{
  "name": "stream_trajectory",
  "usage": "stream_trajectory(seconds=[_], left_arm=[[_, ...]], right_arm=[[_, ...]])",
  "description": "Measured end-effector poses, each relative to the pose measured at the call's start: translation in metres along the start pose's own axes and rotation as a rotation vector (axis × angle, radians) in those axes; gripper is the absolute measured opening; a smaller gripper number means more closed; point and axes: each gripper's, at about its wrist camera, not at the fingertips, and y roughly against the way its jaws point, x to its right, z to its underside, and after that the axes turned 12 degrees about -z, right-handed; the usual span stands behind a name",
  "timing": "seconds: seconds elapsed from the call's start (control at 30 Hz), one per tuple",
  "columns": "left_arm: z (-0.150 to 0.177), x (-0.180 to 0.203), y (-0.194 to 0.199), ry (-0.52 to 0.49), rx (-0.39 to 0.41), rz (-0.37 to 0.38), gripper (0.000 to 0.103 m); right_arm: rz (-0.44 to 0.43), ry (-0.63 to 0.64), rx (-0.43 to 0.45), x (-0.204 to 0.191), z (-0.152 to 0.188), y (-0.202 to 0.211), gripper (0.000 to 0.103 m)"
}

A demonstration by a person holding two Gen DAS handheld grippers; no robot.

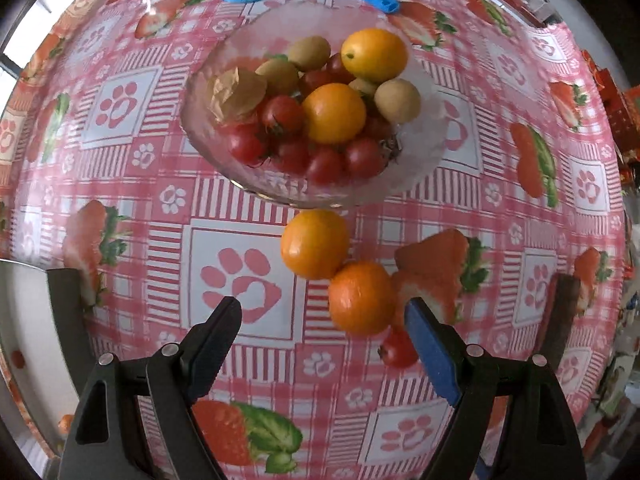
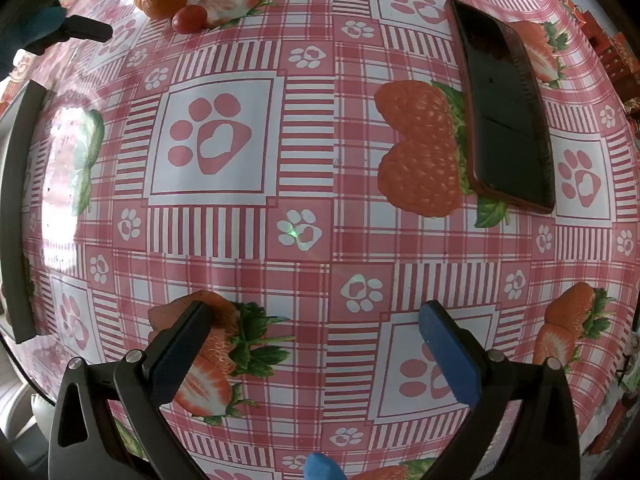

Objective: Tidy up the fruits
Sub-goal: 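Grasp a mandarin with the left gripper while the right approaches a cherry tomato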

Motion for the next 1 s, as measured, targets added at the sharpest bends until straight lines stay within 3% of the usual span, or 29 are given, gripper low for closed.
stream_trajectory(seconds=[0.17, 0.2, 0.27, 0.37, 0.4, 0.57, 0.7, 0.87, 1.0], left_arm=[[-0.003, 0.005, -0.009, -0.002, 0.009, -0.019, 0.082], [-0.004, 0.007, -0.011, -0.005, 0.007, -0.011, 0.071], [-0.005, 0.010, -0.012, -0.017, 0.006, -0.005, 0.065], [-0.004, 0.016, -0.010, -0.041, 0.019, 0.046, 0.039], [-0.004, 0.019, -0.010, -0.051, 0.012, 0.051, 0.037], [0.007, 0.025, -0.011, -0.087, 0.017, 0.033, 0.037], [0.028, 0.008, -0.012, -0.098, 0.008, 0.022, 0.037], [0.072, -0.015, -0.017, -0.156, -0.011, -0.011, 0.037], [0.106, -0.037, -0.020, -0.178, -0.017, -0.045, 0.037]], right_arm=[[0.000, 0.001, -0.004, 0.000, -0.001, 0.000, 0.103], [0.000, 0.001, -0.005, 0.000, -0.001, 0.000, 0.103], [0.000, 0.002, -0.006, 0.000, -0.002, 0.000, 0.103], [0.001, 0.002, -0.002, 0.000, -0.001, 0.000, 0.103], [0.001, 0.002, 0.000, 0.000, -0.001, 0.000, 0.103], [0.002, 0.006, 0.019, 0.000, -0.001, 0.002, 0.103], [0.002, 0.008, 0.033, -0.001, 0.003, 0.003, 0.103], [0.003, 0.010, 0.042, -0.002, 0.009, 0.004, 0.103], [0.004, -0.008, -0.019, -0.001, 0.000, 0.001, 0.103]])
